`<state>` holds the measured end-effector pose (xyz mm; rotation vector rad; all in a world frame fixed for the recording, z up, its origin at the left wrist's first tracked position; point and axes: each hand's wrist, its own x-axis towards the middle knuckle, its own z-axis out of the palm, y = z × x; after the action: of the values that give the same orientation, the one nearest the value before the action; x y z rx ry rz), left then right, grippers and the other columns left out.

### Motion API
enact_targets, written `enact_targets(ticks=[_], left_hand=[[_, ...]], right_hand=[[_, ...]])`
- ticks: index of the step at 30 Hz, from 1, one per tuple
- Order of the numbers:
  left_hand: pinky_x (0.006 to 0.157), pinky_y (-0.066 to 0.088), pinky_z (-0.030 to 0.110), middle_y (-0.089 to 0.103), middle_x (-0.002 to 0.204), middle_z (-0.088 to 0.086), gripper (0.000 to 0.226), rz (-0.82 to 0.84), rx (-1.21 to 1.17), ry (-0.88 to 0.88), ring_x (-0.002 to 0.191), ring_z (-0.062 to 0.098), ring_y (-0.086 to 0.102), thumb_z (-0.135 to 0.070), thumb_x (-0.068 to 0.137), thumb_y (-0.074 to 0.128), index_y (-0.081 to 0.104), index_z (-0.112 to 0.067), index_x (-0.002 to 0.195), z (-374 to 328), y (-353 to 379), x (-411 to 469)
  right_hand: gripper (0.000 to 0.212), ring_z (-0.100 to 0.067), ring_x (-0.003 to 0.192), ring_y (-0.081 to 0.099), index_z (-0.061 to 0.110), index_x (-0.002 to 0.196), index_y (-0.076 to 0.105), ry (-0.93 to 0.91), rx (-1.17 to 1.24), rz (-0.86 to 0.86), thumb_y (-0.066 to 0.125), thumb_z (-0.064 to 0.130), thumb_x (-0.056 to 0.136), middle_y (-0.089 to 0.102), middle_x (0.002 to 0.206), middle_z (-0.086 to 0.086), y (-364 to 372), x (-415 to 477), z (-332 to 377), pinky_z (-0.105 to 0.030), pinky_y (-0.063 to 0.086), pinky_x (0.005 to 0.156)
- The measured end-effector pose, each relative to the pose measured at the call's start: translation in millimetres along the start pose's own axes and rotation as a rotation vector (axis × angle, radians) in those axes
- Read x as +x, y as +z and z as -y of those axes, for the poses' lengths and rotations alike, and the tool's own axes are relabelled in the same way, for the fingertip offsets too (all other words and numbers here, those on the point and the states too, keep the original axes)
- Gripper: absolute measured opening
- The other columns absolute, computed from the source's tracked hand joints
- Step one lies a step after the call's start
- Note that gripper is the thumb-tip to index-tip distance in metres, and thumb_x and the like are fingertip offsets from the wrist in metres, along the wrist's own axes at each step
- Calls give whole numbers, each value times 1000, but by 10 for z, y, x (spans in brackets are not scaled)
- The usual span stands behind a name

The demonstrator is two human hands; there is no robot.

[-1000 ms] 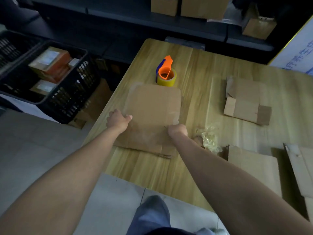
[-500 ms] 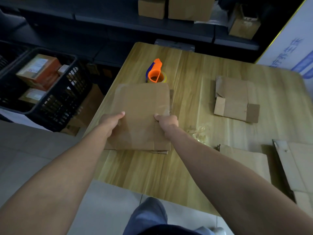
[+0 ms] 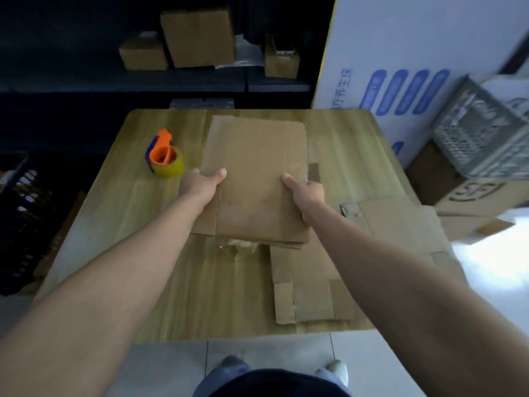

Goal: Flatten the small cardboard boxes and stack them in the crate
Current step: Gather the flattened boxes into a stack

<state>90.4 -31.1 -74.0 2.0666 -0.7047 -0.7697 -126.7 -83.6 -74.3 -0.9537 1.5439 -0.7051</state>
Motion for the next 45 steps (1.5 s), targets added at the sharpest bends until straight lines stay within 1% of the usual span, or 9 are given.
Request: enact_targets(ticks=[3, 7, 10, 19, 23, 26, 32, 39, 45], left_hand=[[71, 49, 33, 62, 121, 11, 64, 68, 122, 8, 106, 33, 59, -57, 79, 65, 57, -6, 117, -264, 621, -303], [84, 44, 33, 59, 126, 14, 67, 186, 169, 36, 111, 32, 57, -59, 84, 58, 55, -4, 121, -523, 1460, -777], [80, 43, 31, 60, 124, 12, 64, 231, 146, 39, 95, 25, 58, -58, 85, 58, 56, -5, 120, -656, 1990, -1083], [101, 43, 44, 39, 145, 16, 75, 438, 280, -192, 125, 36, 46, -55, 91, 49, 33, -3, 141, -644, 2808, -1632], [87, 49, 42, 43, 140, 17, 68, 551, 428, -275, 114, 34, 52, -45, 91, 56, 33, -5, 141, -514, 2925, -1751], [92, 45, 43, 41, 143, 16, 68, 595, 429, -305, 122, 35, 46, -41, 89, 61, 34, -7, 141, -473, 3082, -1827], [105, 33, 38, 28, 152, 9, 87, 540, 361, -204, 134, 30, 34, -20, 86, 68, 10, -14, 151, -475, 3371, -1824], [109, 29, 43, 22, 156, 7, 94, 496, 348, -278, 139, 30, 28, -17, 85, 70, 4, -21, 152, -405, 3597, -1938], [106, 33, 40, 26, 153, 12, 91, 312, 391, -351, 136, 31, 34, -14, 84, 70, 8, -20, 152, -338, 3838, -2275]], right_hand=[[53, -25, 87, 65, 8, 101, 63, -31, -10, -74, 77, 50, 71, 68, 97, -7, -745, 111, -85, -39, 55, 83], [41, -20, 82, 62, 16, 90, 61, -64, -20, -132, 78, 49, 70, 66, 88, 0, -1716, 296, -199, -33, 50, 77], [32, -19, 77, 61, 19, 81, 58, -78, -43, -177, 79, 41, 72, 67, 88, -1, -2338, 415, -301, -32, 48, 74], [33, -24, 86, 65, 19, 85, 60, -133, -225, -321, 79, 42, 71, 66, 88, -1, -3673, 687, -448, -38, 54, 83], [40, -26, 88, 66, 17, 92, 64, -82, -277, -387, 79, 46, 69, 68, 93, -5, -4087, 737, -518, -42, 54, 86], [45, -20, 77, 65, 17, 95, 66, -25, -262, -411, 81, 49, 66, 67, 83, 1, -4355, 737, -566, -39, 56, 80], [54, -20, 78, 66, 14, 107, 67, -5, -255, -401, 80, 48, 68, 68, 87, 0, -4566, 842, -689, -38, 56, 79], [55, -25, 82, 66, 8, 103, 68, 32, -234, -308, 81, 47, 66, 70, 93, -5, -4741, 1064, -815, -40, 55, 82], [57, -22, 82, 64, 11, 108, 65, 29, -263, -185, 80, 49, 67, 68, 95, -4, -5068, 1271, -849, -36, 53, 76]])
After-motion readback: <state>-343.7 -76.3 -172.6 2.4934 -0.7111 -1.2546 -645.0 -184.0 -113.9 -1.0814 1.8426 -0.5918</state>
